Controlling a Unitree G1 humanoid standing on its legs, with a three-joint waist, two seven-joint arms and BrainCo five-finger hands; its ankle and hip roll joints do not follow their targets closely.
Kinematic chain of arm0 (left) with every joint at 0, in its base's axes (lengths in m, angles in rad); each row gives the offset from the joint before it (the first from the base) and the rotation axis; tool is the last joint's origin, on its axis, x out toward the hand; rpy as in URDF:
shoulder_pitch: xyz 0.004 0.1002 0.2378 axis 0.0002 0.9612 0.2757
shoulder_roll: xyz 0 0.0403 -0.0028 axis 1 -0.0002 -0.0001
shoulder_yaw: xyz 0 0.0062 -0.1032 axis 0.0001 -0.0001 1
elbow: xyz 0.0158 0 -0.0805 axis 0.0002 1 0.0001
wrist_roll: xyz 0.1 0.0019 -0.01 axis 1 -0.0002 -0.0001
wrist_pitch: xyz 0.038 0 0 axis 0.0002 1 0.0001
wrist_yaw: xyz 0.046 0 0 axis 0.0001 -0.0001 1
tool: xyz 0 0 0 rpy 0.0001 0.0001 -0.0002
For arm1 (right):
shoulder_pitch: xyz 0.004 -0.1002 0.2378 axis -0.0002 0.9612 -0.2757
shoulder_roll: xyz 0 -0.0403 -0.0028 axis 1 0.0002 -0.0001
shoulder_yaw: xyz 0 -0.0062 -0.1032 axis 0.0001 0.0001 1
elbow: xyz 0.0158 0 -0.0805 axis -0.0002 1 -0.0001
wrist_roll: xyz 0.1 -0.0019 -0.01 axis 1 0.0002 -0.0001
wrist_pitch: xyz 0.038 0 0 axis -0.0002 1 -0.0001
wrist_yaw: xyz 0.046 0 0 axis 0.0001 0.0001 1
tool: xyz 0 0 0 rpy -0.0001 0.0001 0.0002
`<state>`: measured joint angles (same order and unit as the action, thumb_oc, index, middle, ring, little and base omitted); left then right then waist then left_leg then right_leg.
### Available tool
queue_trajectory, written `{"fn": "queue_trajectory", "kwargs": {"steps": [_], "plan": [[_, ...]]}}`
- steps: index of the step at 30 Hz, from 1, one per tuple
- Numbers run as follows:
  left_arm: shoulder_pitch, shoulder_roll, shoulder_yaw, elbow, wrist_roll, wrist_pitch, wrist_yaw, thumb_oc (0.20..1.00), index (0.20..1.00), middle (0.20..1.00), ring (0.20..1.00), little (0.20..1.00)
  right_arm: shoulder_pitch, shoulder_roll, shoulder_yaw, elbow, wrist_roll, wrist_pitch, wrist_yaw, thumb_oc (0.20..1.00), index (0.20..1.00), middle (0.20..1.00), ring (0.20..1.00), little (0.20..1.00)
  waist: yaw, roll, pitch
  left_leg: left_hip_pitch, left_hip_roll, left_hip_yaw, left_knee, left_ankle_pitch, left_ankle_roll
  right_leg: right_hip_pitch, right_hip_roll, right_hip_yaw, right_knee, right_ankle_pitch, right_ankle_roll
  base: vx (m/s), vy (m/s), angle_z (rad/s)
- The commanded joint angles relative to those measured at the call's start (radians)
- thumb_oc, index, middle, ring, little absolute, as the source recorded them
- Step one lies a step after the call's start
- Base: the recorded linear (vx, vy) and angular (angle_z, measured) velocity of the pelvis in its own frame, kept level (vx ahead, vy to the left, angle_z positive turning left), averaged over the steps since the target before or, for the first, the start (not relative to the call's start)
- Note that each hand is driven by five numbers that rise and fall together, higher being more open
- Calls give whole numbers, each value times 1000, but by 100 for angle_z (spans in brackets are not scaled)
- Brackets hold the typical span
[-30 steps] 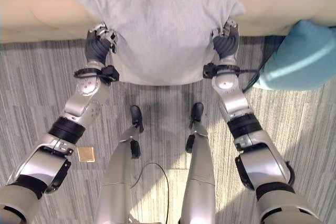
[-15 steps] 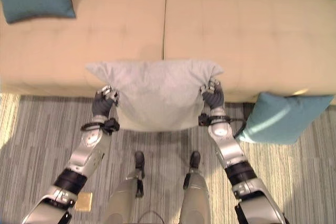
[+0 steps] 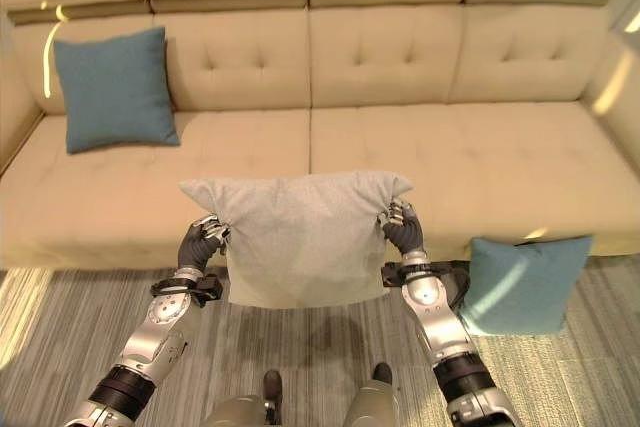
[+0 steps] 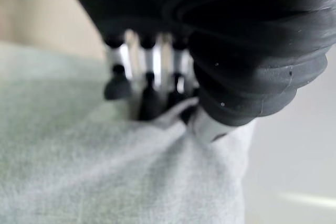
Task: Pick up all the scattered cushions and arrange them neatly on the sofa.
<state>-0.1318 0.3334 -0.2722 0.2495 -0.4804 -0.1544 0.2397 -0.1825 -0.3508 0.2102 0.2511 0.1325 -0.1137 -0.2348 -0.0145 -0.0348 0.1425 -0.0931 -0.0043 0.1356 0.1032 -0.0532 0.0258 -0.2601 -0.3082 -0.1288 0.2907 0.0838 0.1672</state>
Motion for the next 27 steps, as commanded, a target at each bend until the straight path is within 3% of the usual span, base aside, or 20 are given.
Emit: {"fn": "queue_trajectory", "kwargs": {"steps": [1,3,4,5,7,9,10,12,13,15,17,18,19,23,27], "plan": [[-35,-25,0,-124,27,-55,-48,200,200,200,200,200,-50,20,7,-103,1,-75,46,200,200,200,200,200,-7,28,-34,77,2,-77,-21,-75,-16,21,117,-15,-48,-33,2,132,-23,-31],[-31,-30,-4,-121,31,-49,-55,200,200,200,200,200,-40,7,9,-107,-7,-72,50,200,200,200,200,200,-15,22,-38,99,-11,-87,-28,-80,-20,-2,168,-24,-98,-45,-2,110,-36,-19],[-31,-31,-4,-121,31,-49,-55,200,200,200,200,200,-39,6,10,-107,-7,-72,50,200,200,200,200,200,-17,24,-37,101,-9,-89,-28,-82,-20,1,169,-27,-98,-46,-2,179,-71,6],[-34,-40,-11,-108,32,-46,-67,200,200,200,200,200,-16,-3,-4,-112,-16,-69,49,200,200,200,200,200,-33,17,-41,114,-18,-116,-13,-95,-28,23,221,36,-111,-74,-11,206,-105,48],[-33,-56,-23,-91,25,-44,-77,200,200,200,200,200,15,-7,-23,-119,-12,-72,48,200,200,200,200,200,-45,5,-58,110,-24,-141,15,-103,-49,62,266,111,-139,-83,-44,270,-186,104],[-35,-76,-44,-67,11,-39,-86,200,200,200,200,200,58,-24,-56,-134,6,-82,41,200,200,200,200,200,-66,-3,-63,56,9,-146,171,-51,-104,143,277,107,-189,-91,-78,204,-282,90],[-50,-85,-53,-54,-1,-41,-85,200,200,200,200,200,65,-33,-65,-137,14,-81,35,200,200,200,200,200,-77,-20,-58,-17,40,-117,265,16,-120,161,266,100,-209,-91,-91,45,-228,132],[-53,-87,-57,-53,-6,-38,-84,200,200,200,200,200,61,-42,-62,-144,20,-86,25,200,200,200,200,200,-87,-26,-55,-93,78,-81,390,31,-107,187,276,82,-228,-104,-117,49,-183,153],[-53,-87,-57,-54,-6,-38,-84,200,200,200,200,200,61,-42,-62,-144,20,-86,25,200,200,200,200,200,-89,-24,-55,-97,80,-84,397,28,-107,186,278,80,-229,-104,-118,114,-152,60],[-66,-91,-64,-35,-13,-23,-82,200,200,200,200,200,68,-45,-73,-152,29,-80,21,200,200,200,200,200,-86,-37,-60,-161,77,-38,342,-10,-78,220,272,71,-248,-116,-124,146,-88,27],[-70,-92,-65,-28,-10,-20,-83,200,200,200,200,200,71,-47,-80,-156,29,-80,19,200,200,200,200,200,-84,-38,-64,-169,73,-28,285,-14,-72,232,272,67,-255,-123,-120,190,-4,36],[-77,-91,-68,-30,4,-14,-82,200,200,200,200,200,75,-45,-88,-159,30,-76,13,200,200,200,200,200,-73,-26,-68,-190,67,-19,147,43,-74,254,285,62,-260,-143,-117,322,28,16],[-81,-93,-67,-30,5,-13,-82,200,200,200,200,200,73,-42,-93,-155,36,-74,7,200,200,200,200,200,-69,-20,-67,-209,64,-5,92,79,-85,271,293,60,-262,-161,-117,333,55,11],[-80,-93,-60,-36,-2,-14,-86,200,200,200,200,200,86,-31,-100,-172,30,-67,15,200,200,200,200,200,-71,-8,-76,-173,74,28,20,101,-85,292,294,57,-244,-193,-110,236,78,-8],[-48,-74,-41,-78,1,-6,-103,200,200,200,200,200,97,-8,-98,-173,14,-62,35,200,200,200,200,200,-50,-14,-89,-122,32,26,62,30,-43,311,243,83,-148,-223,-82,326,169,-23]]}}
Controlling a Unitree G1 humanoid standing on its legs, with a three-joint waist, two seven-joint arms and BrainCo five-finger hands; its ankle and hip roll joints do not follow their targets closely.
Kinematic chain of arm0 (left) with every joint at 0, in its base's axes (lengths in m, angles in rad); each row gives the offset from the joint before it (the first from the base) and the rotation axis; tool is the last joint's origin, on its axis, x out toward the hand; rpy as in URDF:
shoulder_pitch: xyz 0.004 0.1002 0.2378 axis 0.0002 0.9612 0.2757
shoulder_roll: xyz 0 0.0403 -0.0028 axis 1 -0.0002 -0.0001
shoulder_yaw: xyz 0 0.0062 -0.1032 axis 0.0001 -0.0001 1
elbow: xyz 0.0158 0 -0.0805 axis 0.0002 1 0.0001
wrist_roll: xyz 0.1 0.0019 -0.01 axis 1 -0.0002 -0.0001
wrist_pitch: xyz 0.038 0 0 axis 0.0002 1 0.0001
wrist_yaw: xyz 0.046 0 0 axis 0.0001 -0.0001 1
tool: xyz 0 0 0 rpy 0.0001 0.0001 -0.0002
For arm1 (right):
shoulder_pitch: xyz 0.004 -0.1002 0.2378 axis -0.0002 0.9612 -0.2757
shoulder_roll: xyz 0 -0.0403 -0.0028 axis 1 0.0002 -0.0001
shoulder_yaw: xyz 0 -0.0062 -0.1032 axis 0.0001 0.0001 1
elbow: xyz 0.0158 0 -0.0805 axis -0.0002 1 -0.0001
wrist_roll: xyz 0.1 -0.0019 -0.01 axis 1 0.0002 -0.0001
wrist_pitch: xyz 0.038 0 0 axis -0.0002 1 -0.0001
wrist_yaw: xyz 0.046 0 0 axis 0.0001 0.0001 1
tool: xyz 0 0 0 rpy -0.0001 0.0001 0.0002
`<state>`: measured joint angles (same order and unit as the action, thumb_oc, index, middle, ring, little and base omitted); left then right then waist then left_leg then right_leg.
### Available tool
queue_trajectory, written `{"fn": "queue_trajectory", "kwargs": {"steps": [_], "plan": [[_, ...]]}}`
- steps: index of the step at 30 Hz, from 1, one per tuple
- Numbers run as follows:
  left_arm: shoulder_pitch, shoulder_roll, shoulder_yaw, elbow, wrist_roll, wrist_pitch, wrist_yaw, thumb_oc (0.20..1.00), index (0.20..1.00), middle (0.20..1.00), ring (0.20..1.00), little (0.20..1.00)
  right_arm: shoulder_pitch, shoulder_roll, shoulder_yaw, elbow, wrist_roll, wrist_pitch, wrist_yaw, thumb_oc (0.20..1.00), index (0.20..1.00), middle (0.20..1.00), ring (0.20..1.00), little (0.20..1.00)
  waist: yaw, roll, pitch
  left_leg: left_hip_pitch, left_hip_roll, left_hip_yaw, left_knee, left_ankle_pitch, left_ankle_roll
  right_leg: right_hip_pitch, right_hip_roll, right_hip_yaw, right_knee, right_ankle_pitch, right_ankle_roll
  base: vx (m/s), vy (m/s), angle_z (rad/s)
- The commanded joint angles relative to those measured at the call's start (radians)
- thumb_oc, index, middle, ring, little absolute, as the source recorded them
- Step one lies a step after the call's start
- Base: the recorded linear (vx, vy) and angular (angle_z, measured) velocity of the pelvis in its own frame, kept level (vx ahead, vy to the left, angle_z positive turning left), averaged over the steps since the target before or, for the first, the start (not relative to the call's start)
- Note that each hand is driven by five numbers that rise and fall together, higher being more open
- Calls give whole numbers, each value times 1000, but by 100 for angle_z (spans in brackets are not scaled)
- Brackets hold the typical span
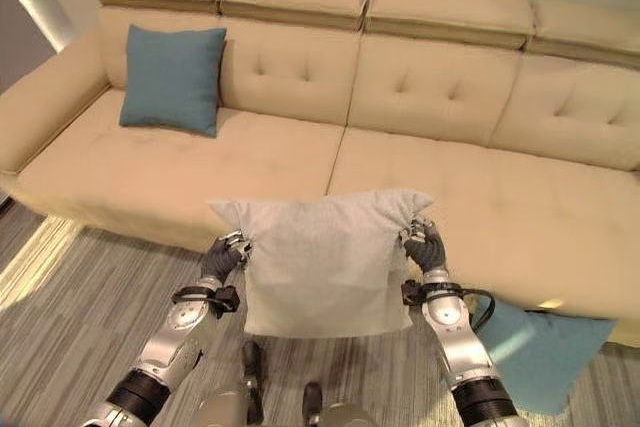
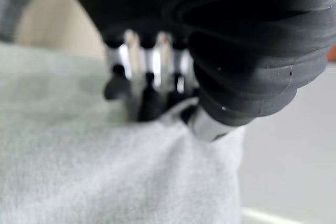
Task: Pick up all the scattered cushions and arrange them neatly on the sofa.
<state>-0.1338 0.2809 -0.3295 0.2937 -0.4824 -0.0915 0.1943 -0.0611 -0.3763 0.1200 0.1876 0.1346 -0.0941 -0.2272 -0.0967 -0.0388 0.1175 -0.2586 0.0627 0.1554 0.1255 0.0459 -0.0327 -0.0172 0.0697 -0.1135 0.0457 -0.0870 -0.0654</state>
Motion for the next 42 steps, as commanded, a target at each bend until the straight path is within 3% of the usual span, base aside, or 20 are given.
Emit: {"fn": "queue_trajectory", "kwargs": {"steps": [1,4,7,8,11,12,13,17,18,19,20,21,22,25,26,27,29,31,34,42], "plan": [[-46,-22,16,-122,3,-68,-57,200,200,200,200,200,-24,18,-8,-110,12,-82,27,200,200,200,200,200,34,-9,-66,41,-34,7,37,-66,15,65,-133,69,95,-49,150,233,165,-74],[-17,-4,45,-143,3,-69,-62,200,200,200,200,200,-39,36,3,-104,-1,-83,49,200,200,200,200,200,44,-6,-48,98,-60,30,43,-123,71,-26,-174,91,329,39,201,220,178,-56],[-7,5,59,-150,5,-72,-64,200,200,200,200,200,-45,47,9,-101,0,-85,57,200,200,200,200,200,44,9,-45,134,-61,42,21,-133,83,-96,-175,81,426,80,205,155,98,-26],[-3,5,72,-152,1,-80,-60,200,200,200,200,200,-53,49,19,-92,5,-86,67,200,200,200,200,200,37,21,-37,178,-62,42,0,-147,81,-173,-168,41,432,59,193,319,118,-22],[5,6,80,-159,0,-85,-62,200,200,200,200,200,-61,45,24,-91,12,-87,71,200,200,200,200,200,25,22,-32,226,-72,37,-13,-172,77,-219,-165,-14,324,52,183,229,21,-35],[12,5,84,-166,-4,-86,-68,200,200,200,200,200,-64,43,25,-94,16,-86,76,200,200,200,200,200,17,19,-29,248,-78,34,-19,-186,71,-229,-167,-38,251,64,183,480,-76,-14],[14,1,92,-170,-2,-94,-75,200,200,200,200,200,-67,38,23,-97,18,-88,76,200,200,200,200,200,1,5,-32,300,-97,24,-33,-214,61,-269,-160,-59,96,107,198,381,-74,0],[13,-9,96,-159,-5,-104,-85,200,200,200,200,200,-55,33,20,-102,21,-88,81,200,200,200,200,200,-25,-7,-29,336,-104,1,-16,-253,45,-246,-145,-31,0,141,212,343,-100,26],[21,-33,86,-141,-15,-105,-99,200,200,200,200,200,-33,31,12,-104,19,-90,86,200,200,200,200,200,-29,-9,-41,354,-91,-4,30,-273,20,-203,-139,-27,0,160,190,416,-175,53],[19,-42,80,-132,-24,-104,-102,200,200,200,200,200,-22,31,7,-105,25,-92,86,200,200,200,200,200,-35,-9,-44,336,-70,3,89,-245,-7,-182,-139,-34,-3,163,182,307,-138,63],[19,-41,80,-132,-24,-104,-102,200,200,200,200,200,-22,31,6,-105,25,-92,86,200,200,200,200,200,-37,-13,-47,331,-73,2,88,-240,-7,-185,-143,-34,-5,166,182,204,-232,81],[10,-53,74,-118,-47,-106,-102,200,200,200,200,200,-7,24,-1,-107,34,-93,79,200,200,200,200,200,-45,-26,-55,243,4,39,307,-158,-49,-130,-142,-61,-25,156,150,181,-246,90],[8,-53,72,-118,-52,-104,-102,200,200,200,200,200,-9,16,4,-111,38,-99,75,200,200,200,200,200,-36,-30,-50,192,6,21,410,-128,-57,-109,-128,-63,-33,148,132,182,-245,103],[7,-59,78,-118,-58,-106,-99,200,200,200,200,200,-4,5,1,-115,43,-96,76,200,200,200,200,200,-29,-46,-54,131,17,24,480,-114,-46,-72,-123,-63,-56,132,115,194,-121,15],[2,-64,84,-112,-67,-103,-94,200,200,200,200,200,0,0,-2,-116,48,-94,74,200,200,200,200,200,-13,-50,-46,85,29,37,454,-146,-31,-36,-122,-59,-67,115,116,116,-11,-20],[2,-64,84,-112,-67,-103,-94,200,200,200,200,200,-1,1,-3,-116,48,-94,74,200,200,200,200,200,-14,-53,-48,83,25,37,449,-141,-29,-39,-126,-60,-68,117,116,200,3,-17],[2,-60,88,-117,-59,-101,-93,200,200,200,200,200,-2,-5,-6,-114,44,-95,71,200,200,200,200,200,0,-55,-44,79,11,25,306,-169,-13,-19,-130,-47,-74,104,128,201,81,-25],[5,-53,104,-134,-52,-110,-80,200,200,200,200,200,-19,-12,-3,-100,40,-92,66,200,200,200,200,200,32,-35,-32,53,10,-57,95,-69,-40,15,-116,-23,-72,76,134,263,156,-30],[24,-53,117,-140,-58,-116,-78,200,200,200,200,200,-23,-9,2,-94,35,-91,71,200,200,200,200,200,50,-12,-30,75,9,-137,12,-40,-56,37,-104,0,-56,44,133,166,98,-68],[43,-25,125,-173,-25,-115,-107,200,200,200,200,200,-12,-7,-17,-108,1,-85,91,200,200,200,200,200,61,15,-55,171,-29,-94,-47,-72,-28,66,-168,26,-29,25,159,167,182,-46]]}}
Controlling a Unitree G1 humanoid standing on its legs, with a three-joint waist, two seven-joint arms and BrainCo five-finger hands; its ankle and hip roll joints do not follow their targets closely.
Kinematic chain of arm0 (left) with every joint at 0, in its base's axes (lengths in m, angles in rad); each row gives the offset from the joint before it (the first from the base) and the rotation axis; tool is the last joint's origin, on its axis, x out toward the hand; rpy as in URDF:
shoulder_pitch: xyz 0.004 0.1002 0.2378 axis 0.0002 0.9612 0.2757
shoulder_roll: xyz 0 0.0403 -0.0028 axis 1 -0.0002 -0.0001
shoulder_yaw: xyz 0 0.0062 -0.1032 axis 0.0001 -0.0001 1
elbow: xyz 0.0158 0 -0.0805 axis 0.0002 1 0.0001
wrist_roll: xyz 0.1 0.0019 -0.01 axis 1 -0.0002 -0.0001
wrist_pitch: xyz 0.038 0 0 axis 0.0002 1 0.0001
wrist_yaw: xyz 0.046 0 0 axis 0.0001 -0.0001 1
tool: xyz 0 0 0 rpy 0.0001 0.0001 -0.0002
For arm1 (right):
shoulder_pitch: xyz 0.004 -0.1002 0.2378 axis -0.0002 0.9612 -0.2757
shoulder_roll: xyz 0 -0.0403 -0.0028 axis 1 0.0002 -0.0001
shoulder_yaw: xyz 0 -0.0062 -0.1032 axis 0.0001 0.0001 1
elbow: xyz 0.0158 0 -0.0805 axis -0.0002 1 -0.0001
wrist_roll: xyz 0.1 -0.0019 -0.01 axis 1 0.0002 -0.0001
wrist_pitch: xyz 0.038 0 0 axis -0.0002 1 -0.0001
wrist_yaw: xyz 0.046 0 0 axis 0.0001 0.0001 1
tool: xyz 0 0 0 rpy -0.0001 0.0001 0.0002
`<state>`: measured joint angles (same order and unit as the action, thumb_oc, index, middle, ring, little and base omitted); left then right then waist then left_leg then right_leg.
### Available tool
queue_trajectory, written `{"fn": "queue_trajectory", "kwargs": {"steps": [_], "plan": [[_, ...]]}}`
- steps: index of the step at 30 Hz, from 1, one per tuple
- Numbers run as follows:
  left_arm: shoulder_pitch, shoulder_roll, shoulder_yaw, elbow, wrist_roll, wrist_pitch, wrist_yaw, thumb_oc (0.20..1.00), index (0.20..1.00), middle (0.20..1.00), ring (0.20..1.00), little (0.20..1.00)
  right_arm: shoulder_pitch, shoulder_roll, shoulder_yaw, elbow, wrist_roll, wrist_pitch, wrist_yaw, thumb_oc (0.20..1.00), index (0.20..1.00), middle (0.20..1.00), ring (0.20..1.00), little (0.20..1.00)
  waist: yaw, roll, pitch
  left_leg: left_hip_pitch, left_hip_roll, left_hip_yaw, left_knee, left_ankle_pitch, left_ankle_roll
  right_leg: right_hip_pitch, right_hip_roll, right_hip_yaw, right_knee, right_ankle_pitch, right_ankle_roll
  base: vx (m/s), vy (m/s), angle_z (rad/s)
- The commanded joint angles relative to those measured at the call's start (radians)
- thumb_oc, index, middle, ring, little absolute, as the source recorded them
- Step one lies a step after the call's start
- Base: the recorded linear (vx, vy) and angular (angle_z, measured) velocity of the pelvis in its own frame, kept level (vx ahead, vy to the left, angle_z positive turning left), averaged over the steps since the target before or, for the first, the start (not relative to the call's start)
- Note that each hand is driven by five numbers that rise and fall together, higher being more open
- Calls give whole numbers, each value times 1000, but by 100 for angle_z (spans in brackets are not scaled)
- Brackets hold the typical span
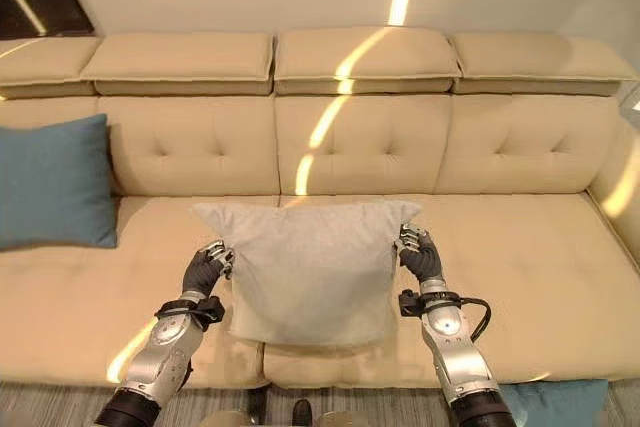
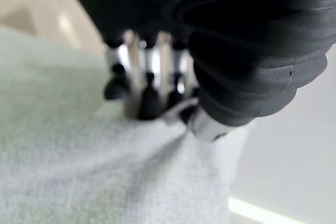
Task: Pick up all the scattered cushions and arrange them neatly on the sofa.
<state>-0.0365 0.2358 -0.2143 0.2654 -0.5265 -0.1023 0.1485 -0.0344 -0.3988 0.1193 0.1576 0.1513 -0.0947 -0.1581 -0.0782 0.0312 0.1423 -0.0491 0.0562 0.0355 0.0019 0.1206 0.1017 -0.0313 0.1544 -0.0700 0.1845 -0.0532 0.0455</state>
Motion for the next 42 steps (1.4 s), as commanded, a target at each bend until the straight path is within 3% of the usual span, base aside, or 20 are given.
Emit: {"fn": "queue_trajectory", "kwargs": {"steps": [1,8,18,24,33,42], "plan": [[-60,35,19,-165,39,-111,-63,200,200,200,200,200,-49,23,-24,-83,-15,-87,23,200,200,200,200,200,46,-54,-84,-31,-34,47,72,-159,-151,69,-271,-15,-163,0,61,74,169,15],[-72,56,42,-218,38,-122,-66,200,200,200,200,200,-83,31,-28,-88,-15,-87,30,200,200,200,200,200,61,-58,-98,-27,-53,84,63,-181,-133,44,-299,-9,-182,29,88,47,86,-7],[-138,79,46,-236,72,-140,-28,200,200,200,200,200,-187,21,4,-123,-19,-91,19,200,200,200,200,200,80,-69,-101,-23,-54,91,45,-184,-134,45,-311,-39,-208,46,103,33,10,2],[-415,130,-23,-152,82,-167,66,200,200,200,200,200,-433,-30,48,-79,1,-89,-63,200,200,200,200,200,84,-79,-66,-111,-51,87,71,-177,-141,-10,-321,-70,-208,60,108,-79,-6,21],[-939,256,-188,137,74,-200,167,200,200,200,200,200,-973,-168,213,210,81,-82,-178,200,200,200,200,200,83,-85,6,-297,-58,70,96,-138,-143,-213,-316,-50,-171,114,118,-112,16,5],[-1213,288,-276,325,-3,-219,192,200,200,200,200,200,-1280,-208,351,433,127,-77,-220,200,200,200,200,200,88,-87,51,-377,-57,59,94,-111,-153,-300,-316,-43,-173,142,130,-29,21,-5]]}}
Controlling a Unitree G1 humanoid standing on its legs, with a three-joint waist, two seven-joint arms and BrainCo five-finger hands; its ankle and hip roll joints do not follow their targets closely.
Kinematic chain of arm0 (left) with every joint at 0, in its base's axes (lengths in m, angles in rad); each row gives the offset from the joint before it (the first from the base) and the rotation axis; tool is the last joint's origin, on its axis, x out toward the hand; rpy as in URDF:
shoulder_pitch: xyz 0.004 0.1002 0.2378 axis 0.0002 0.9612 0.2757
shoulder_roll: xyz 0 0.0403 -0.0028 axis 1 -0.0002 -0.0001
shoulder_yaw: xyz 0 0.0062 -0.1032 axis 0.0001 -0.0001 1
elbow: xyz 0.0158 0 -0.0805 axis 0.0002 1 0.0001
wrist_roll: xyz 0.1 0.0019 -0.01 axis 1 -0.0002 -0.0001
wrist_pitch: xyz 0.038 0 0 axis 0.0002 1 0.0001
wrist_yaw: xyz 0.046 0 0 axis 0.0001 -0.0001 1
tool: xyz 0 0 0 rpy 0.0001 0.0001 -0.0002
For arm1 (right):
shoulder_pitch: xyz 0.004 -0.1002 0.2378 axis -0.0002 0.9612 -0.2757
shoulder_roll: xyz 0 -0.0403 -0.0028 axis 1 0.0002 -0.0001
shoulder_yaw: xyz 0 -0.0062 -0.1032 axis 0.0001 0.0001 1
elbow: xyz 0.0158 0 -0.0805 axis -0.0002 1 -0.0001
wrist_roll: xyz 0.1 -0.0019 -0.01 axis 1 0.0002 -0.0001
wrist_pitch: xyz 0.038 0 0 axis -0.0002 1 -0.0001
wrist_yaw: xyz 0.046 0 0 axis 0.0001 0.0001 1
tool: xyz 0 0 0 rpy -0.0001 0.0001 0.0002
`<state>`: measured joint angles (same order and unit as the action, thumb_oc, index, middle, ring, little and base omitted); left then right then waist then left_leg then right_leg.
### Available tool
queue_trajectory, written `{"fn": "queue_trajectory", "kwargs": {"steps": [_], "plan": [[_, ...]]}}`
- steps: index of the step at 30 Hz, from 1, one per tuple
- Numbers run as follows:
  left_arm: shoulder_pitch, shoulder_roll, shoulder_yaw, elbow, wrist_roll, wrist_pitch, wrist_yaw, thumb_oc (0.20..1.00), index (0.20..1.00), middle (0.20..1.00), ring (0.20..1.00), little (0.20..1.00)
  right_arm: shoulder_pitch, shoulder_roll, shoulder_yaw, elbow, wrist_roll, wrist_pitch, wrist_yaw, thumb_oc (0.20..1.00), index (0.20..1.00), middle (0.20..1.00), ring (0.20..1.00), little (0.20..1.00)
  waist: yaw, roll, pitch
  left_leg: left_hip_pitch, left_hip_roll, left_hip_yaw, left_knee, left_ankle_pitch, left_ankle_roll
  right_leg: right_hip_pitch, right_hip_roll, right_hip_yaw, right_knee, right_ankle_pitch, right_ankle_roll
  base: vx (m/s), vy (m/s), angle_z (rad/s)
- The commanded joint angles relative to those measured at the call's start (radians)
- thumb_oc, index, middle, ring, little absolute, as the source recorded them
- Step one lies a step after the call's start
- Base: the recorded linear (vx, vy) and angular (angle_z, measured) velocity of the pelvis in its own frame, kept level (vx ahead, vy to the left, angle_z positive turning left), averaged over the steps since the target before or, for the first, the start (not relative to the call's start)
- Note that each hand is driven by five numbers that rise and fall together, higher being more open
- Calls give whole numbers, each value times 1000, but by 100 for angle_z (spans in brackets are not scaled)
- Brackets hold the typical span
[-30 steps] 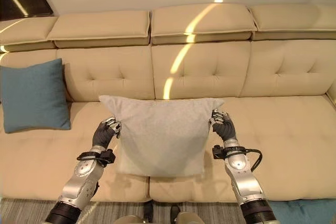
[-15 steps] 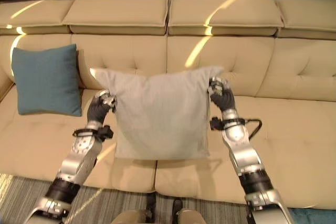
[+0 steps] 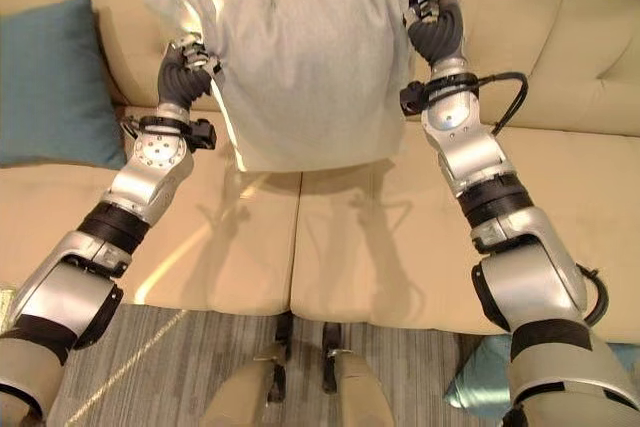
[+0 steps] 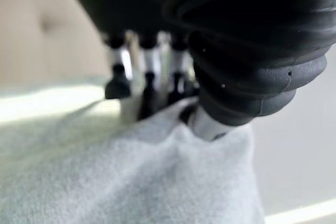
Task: Pick up all the scattered cushions and arrange them neatly on the sofa.
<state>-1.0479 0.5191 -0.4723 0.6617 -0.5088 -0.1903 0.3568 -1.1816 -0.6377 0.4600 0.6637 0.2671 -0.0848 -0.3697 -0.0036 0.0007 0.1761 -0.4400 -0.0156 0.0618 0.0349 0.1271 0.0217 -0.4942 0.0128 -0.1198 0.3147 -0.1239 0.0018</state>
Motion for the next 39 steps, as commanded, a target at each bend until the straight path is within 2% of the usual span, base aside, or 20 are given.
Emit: {"fn": "queue_trajectory", "kwargs": {"steps": [1,8,13,24,32,33,34,35,39], "plan": [[-210,11,-20,-72,-21,-131,-15,200,200,200,200,200,-139,25,11,-75,11,-86,-12,200,200,200,200,200,13,-56,20,3,13,33,59,-109,-74,155,-176,7,-306,218,174,0,0,0],[-258,17,-38,-30,-16,-124,-8,200,200,200,200,200,-146,36,9,-58,12,-88,-37,200,200,200,200,200,12,-52,46,-53,7,31,74,-110,-78,103,-181,7,-303,222,176,-10,10,1],[-277,35,-51,33,45,-94,5,200,200,200,200,200,-99,90,-13,-61,-12,-88,-51,200,200,200,200,200,-2,-40,77,-118,3,31,92,-104,-82,33,-181,17,-294,232,173,-14,11,0],[-315,30,-63,77,61,-86,17,200,200,200,200,200,-92,146,3,-38,-56,-81,-63,200,200,200,200,200,-22,-25,63,-169,-8,34,66,-85,-84,-30,-179,29,-315,254,178,8,10,-6],[-364,43,-73,101,40,-88,33,200,200,200,200,200,-166,118,36,-2,-54,-70,-76,200,200,200,200,200,-24,-26,54,-161,-15,34,67,-92,-76,-31,-181,36,-323,263,184,15,1,-5],[-385,43,-81,143,37,-79,38,561,561,561,561,561,-206,103,59,45,-39,-63,-77,338,338,338,338,338,-24,-30,53,-165,-15,37,71,-94,-77,-36,-181,35,-324,268,184,-4,-14,-11],[-387,43,-81,144,37,-80,38,758,758,758,758,758,-209,103,60,47,-38,-64,-77,467,467,467,467,467,-24,-29,54,-165,-15,37,72,-94,-77,-36,-181,35,-324,268,184,-10,-12,-8],[-399,45,-86,165,37,-75,40,1000,1000,1000,1000,1000,-232,96,71,72,-30,-61,-79,1000,1000,1000,1000,1000,-23,-31,54,-168,-15,39,74,-93,-77,-38,-180,35,-325,270,184,-9,-10,-7],[-474,69,-139,290,61,-32,33,1000,1000,1000,1000,1000,-346,54,148,231,27,-29,-66,1000,1000,1000,1000,1000,-19,-36,54,-170,-12,37,69,-86,-84,-40,-177,31,-334,280,185,-14,-19,-5]]}}
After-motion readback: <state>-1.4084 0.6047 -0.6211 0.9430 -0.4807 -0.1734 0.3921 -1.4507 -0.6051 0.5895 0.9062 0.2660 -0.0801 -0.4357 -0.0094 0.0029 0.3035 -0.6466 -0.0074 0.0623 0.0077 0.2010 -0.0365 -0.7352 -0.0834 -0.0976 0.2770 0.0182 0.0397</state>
